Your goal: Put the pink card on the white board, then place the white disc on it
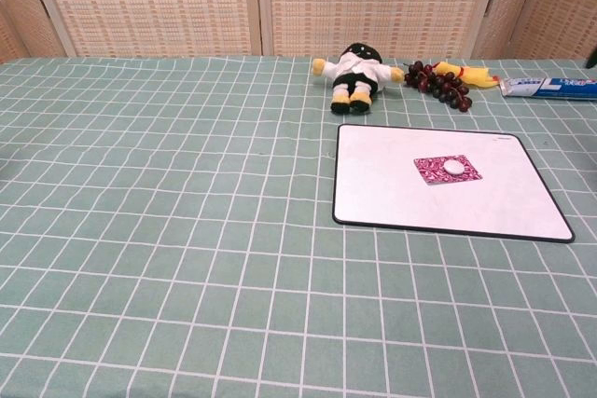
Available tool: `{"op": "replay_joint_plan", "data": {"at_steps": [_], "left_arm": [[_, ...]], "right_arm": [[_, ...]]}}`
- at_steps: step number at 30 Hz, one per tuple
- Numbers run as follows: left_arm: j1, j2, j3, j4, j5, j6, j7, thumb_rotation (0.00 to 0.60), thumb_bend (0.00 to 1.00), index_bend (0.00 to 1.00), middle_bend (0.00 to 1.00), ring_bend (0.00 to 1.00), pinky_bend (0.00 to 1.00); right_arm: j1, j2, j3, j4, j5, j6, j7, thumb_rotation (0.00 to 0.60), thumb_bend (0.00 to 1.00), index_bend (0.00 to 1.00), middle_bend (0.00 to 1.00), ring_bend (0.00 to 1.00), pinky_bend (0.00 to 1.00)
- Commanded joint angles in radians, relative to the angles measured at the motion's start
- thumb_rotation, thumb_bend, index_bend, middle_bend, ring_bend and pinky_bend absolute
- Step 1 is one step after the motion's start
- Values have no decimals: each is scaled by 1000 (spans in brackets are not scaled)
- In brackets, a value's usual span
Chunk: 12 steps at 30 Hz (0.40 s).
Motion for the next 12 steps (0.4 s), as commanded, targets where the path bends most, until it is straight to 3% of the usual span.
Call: {"op": "replay_joint_plan", "data": {"at_steps": [1,6,12], "left_arm": [[2,-2,-4,-2,-3,8,13,600,220,0,0,0,0],[-1,-3,-9,-16,-4,14,35,600,220,0,0,0,0],[-11,-10,-1,-19,4,-3,61,600,220,0,0,0,0]], "right_arm": [[-221,28,-46,211,-191,108,394,600,0,231,0,0,0],[-263,-44,-25,388,-260,100,534,600,0,218,0,0,0],[-280,-67,6,431,-313,103,568,600,0,232,0,0,0]]}}
